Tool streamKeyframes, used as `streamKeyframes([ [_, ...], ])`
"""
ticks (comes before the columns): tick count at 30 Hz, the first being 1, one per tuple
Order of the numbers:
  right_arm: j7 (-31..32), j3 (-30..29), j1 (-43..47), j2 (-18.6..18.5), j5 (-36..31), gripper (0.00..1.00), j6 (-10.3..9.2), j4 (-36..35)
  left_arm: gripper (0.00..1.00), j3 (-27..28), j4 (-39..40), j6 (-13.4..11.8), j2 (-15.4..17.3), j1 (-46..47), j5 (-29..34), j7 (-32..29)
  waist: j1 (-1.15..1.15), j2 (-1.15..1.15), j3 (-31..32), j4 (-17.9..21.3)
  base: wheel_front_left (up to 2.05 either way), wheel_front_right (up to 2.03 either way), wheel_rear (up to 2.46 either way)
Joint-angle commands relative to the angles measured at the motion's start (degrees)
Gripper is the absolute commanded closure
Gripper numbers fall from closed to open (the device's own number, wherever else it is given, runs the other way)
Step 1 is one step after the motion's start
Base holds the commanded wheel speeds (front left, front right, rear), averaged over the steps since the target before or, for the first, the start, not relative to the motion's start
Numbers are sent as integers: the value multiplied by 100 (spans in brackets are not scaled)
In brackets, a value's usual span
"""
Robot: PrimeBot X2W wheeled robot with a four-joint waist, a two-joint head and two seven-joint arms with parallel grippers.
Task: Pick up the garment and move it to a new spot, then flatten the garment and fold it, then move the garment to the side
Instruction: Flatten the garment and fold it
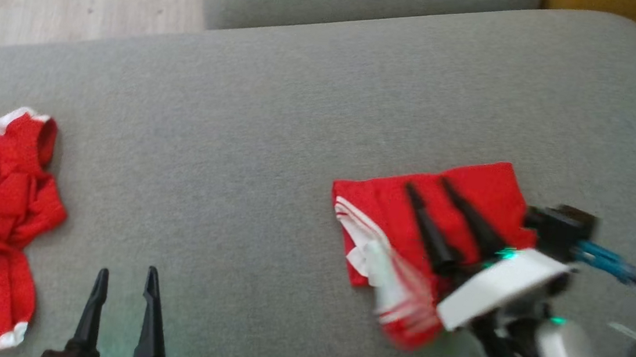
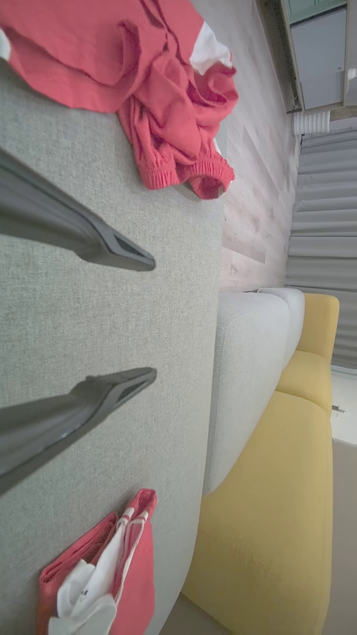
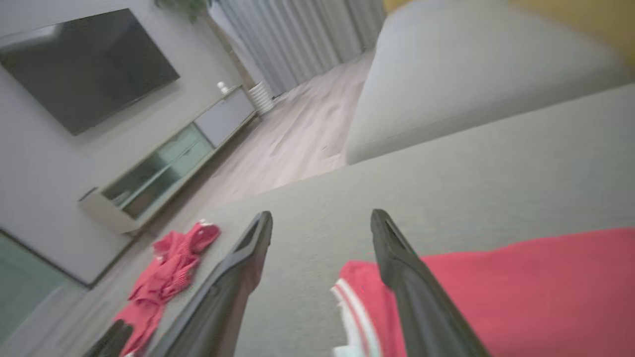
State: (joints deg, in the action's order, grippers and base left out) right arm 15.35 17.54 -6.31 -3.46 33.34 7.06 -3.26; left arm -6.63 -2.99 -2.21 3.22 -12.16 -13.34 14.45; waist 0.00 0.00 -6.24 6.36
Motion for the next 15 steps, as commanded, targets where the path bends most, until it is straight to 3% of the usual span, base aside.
streamKeyframes([
  [1, -132, -50, 18, 57, -227, 0, 43, -310, 0, 240, 161, 22, -35, 131, 68, 55, 0, 0, 73, 86, 0, 0, 0],
  [7, -1007, -999, 535, -153, -1434, 0, 43, -473, 0, 384, 151, 131, -35, 169, 172, 55, 0, 0, 225, 228, 0, 0, 0],
  [15, -2700, -1894, 1105, -390, -2803, 0, 43, 536, 0, 449, 67, 275, -35, 146, 277, 55, 0, 0, 422, 166, 0, 0, 0],
])
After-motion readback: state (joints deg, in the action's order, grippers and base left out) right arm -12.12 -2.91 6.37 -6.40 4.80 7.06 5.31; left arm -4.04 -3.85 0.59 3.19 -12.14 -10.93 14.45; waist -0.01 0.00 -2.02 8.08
